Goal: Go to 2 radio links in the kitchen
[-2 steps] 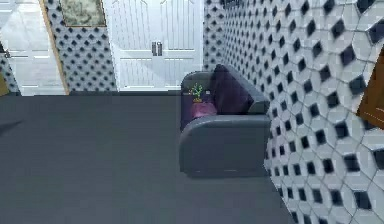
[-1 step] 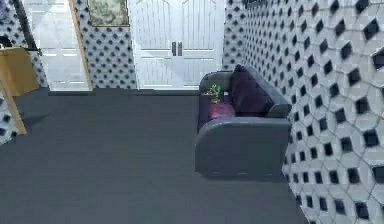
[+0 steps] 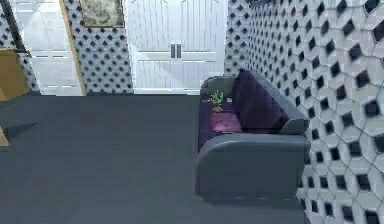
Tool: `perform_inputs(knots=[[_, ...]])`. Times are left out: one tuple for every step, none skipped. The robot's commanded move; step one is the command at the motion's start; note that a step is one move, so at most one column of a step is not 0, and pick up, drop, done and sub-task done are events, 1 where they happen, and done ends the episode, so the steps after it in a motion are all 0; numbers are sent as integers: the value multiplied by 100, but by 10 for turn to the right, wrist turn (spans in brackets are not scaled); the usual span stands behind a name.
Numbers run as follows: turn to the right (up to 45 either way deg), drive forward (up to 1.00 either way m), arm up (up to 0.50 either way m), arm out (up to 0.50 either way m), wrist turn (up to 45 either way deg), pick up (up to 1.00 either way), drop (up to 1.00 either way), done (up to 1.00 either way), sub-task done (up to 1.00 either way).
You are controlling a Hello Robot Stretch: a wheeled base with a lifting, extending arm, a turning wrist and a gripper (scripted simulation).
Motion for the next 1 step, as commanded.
perform_inputs(knots=[[-360, 0, 0, 0, 0, 0, 0, 0, 0]])
